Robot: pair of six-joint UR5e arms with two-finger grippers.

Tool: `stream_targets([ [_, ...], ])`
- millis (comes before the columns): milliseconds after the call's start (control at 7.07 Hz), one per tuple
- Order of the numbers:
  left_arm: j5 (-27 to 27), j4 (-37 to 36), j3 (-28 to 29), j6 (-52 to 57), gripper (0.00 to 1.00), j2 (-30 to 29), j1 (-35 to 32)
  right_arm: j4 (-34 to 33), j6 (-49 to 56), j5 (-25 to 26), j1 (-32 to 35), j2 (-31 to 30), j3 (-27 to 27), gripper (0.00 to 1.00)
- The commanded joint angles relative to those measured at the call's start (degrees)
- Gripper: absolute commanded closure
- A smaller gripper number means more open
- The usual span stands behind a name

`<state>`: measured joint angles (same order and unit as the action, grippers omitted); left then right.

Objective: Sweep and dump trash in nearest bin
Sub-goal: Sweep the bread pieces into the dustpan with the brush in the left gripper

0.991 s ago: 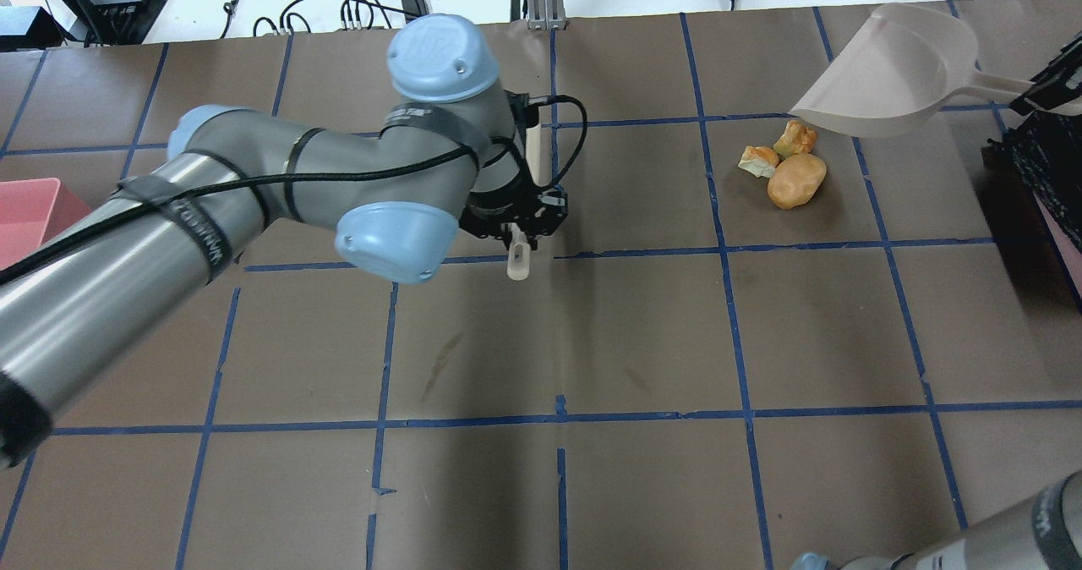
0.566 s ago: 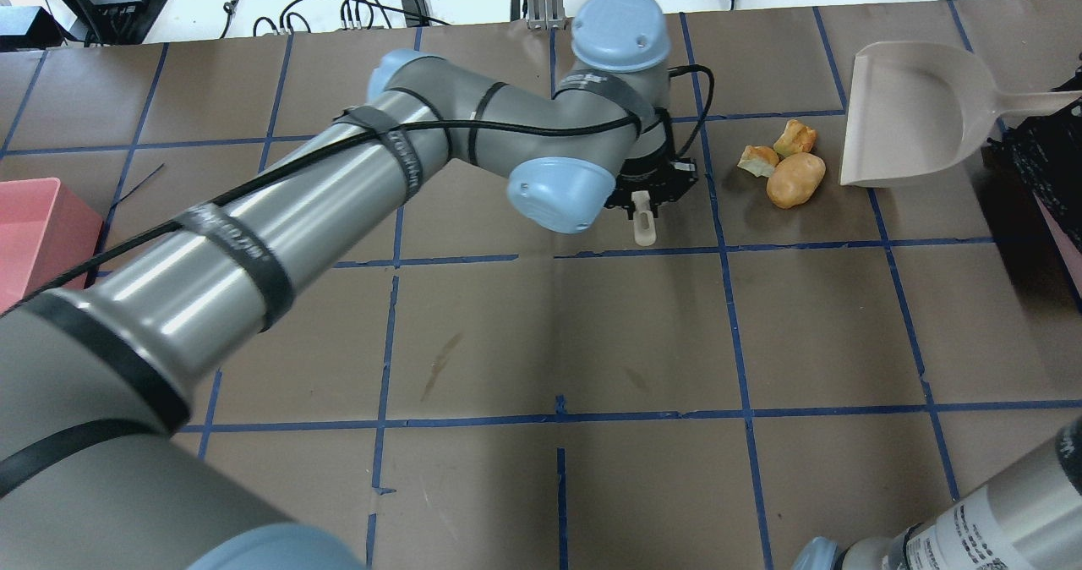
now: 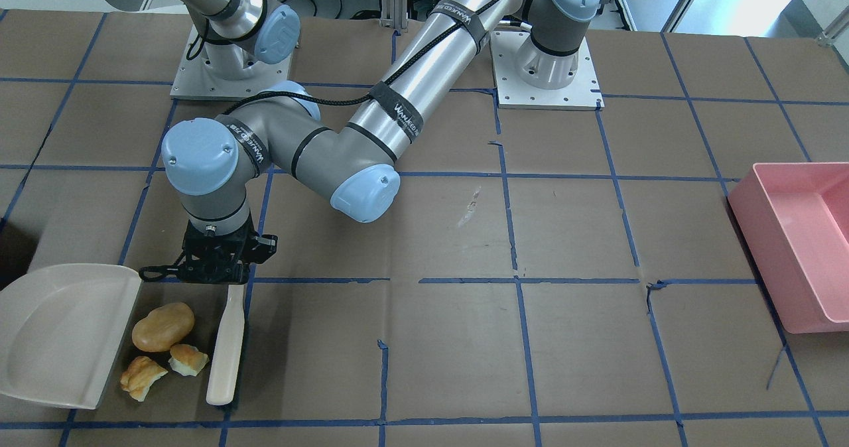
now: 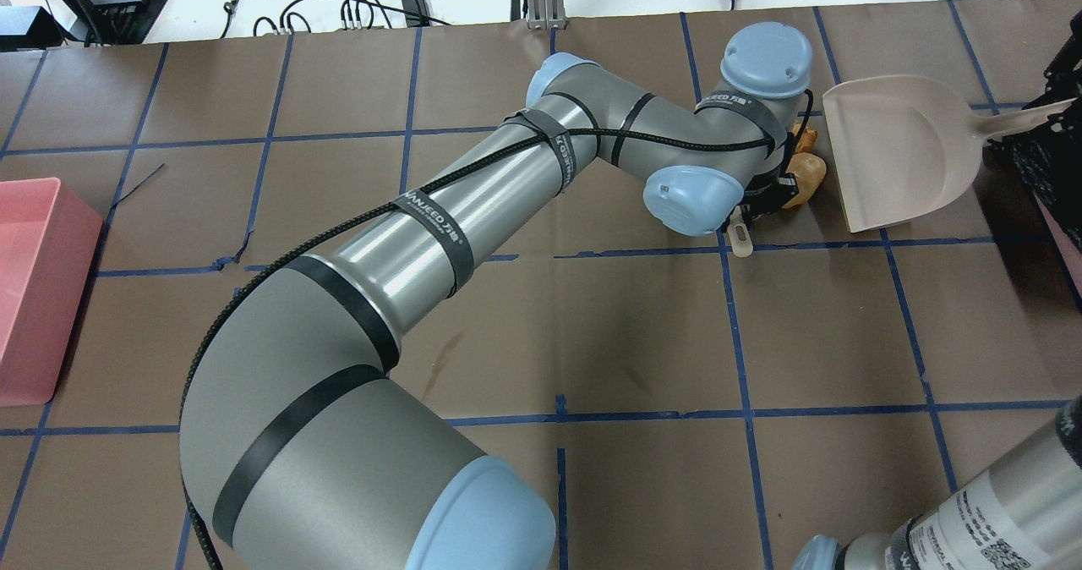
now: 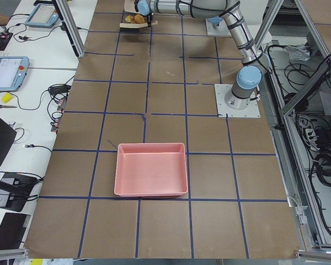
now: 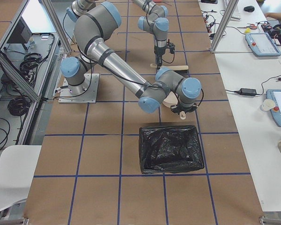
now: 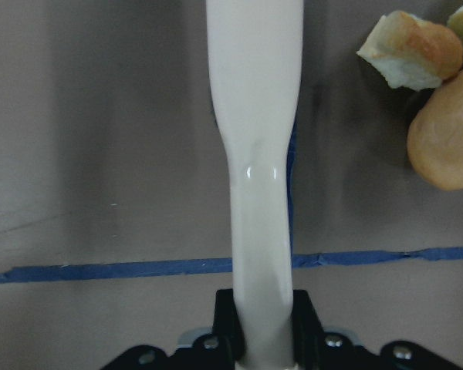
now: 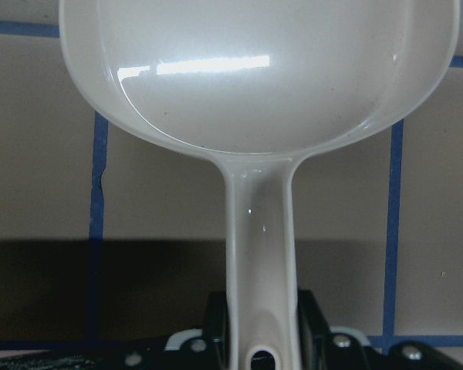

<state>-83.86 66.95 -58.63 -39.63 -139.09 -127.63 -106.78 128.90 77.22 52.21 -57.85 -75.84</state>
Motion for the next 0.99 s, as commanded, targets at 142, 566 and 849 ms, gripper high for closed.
stream_targets([
  [142,0.01,0.11,0.97,-2.29,1.0,-1.26,-2.8,-0.88,-6.97,2.73,0.17,2.65,0.16,1.0],
  [566,0.1,0.11,7.19,-3.08,1.0,-6.0,-4.73,-1.41,-2.45,7.33,2.27,2.74,0.16,1.0],
  [849,0.27,0.11,9.93,-4.14,1.0,-6.72,-5.26,-2.29,-0.06,8.03,3.07,2.66,0.16,1.0],
])
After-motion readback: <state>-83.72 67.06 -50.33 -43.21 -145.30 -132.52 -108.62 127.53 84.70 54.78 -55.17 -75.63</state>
